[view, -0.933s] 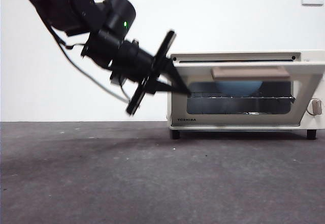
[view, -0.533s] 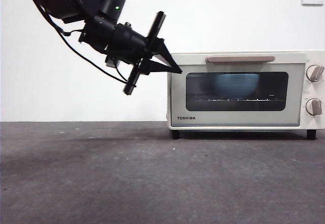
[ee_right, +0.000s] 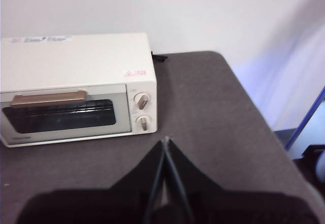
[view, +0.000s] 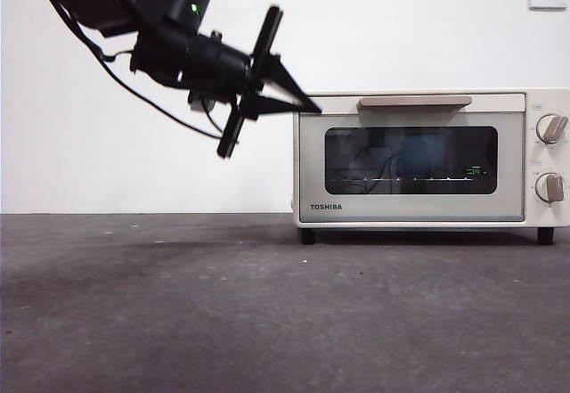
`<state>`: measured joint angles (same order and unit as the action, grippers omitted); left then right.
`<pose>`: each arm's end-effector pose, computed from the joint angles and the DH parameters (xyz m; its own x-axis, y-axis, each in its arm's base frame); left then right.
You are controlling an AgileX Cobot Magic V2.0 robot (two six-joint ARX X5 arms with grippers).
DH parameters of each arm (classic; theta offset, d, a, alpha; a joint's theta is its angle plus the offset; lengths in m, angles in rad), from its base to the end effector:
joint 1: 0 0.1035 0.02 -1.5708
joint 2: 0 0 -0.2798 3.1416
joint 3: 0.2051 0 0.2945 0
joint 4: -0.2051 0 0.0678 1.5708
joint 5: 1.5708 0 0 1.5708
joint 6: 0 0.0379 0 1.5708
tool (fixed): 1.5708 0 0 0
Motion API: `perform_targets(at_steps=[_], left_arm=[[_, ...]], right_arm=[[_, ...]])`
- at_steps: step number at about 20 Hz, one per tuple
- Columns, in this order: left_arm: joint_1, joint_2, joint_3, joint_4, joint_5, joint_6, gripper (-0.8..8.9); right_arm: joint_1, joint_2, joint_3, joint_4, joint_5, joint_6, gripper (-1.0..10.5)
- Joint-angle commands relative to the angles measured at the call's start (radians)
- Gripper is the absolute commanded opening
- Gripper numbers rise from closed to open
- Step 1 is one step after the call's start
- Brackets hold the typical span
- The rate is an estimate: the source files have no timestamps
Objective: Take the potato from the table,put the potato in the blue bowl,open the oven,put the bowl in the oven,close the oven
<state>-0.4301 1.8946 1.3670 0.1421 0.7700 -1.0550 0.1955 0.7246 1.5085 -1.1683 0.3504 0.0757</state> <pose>0.4220 -0.2226 0.2397 0.3144 -0.9101 -0.2699 0.1395 0.3256 -0.9352 0.0694 0.0005 0.4962 0.9208 -0.1676 -0.3522 0.1572 0.9859 -0.0582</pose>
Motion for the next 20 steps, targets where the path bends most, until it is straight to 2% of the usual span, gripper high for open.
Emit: perform_targets(at_steps=[1, 3, 5, 8, 10, 13, 16, 20], left_arm=[[0.001, -0.067, 0.002, 0.001, 0.074, 0.138, -0.07], [0.002, -0.117, 0.002, -0.029, 0.101, 0.198, -0.07], [0.002, -0.177, 0.002, -0.085, 0.100, 0.264, -0.07], [0.011, -0.283, 0.002, -0.206, 0.093, 0.413, -0.07], [0.014, -0.368, 0.002, -0.331, 0.065, 0.544, -0.07], [0.014, -0.497, 0.002, -0.538, -0.045, 0.708, -0.07], [0.014, -0.625, 0.002, -0.703, -0.167, 0.839, -0.07], [0.012, -0.782, 0.002, -0.866, -0.363, 0.949, -0.06]], right_arm=[[0.000, -0.024, -0.007, 0.014, -0.081, 0.061, -0.1], [0.000, -0.039, -0.007, 0.018, -0.130, 0.064, -0.1], [0.000, -0.051, -0.007, 0.008, -0.141, 0.072, -0.1], [0.000, -0.065, -0.007, -0.035, -0.141, 0.088, -0.1], [0.000, -0.072, -0.007, -0.072, -0.140, 0.090, -0.1], [0.000, -0.090, -0.007, -0.102, -0.141, 0.088, -0.1], [0.000, -0.108, -0.007, -0.105, -0.141, 0.076, -0.1], [0.000, -0.115, -0.007, -0.108, -0.140, 0.053, -0.1]])
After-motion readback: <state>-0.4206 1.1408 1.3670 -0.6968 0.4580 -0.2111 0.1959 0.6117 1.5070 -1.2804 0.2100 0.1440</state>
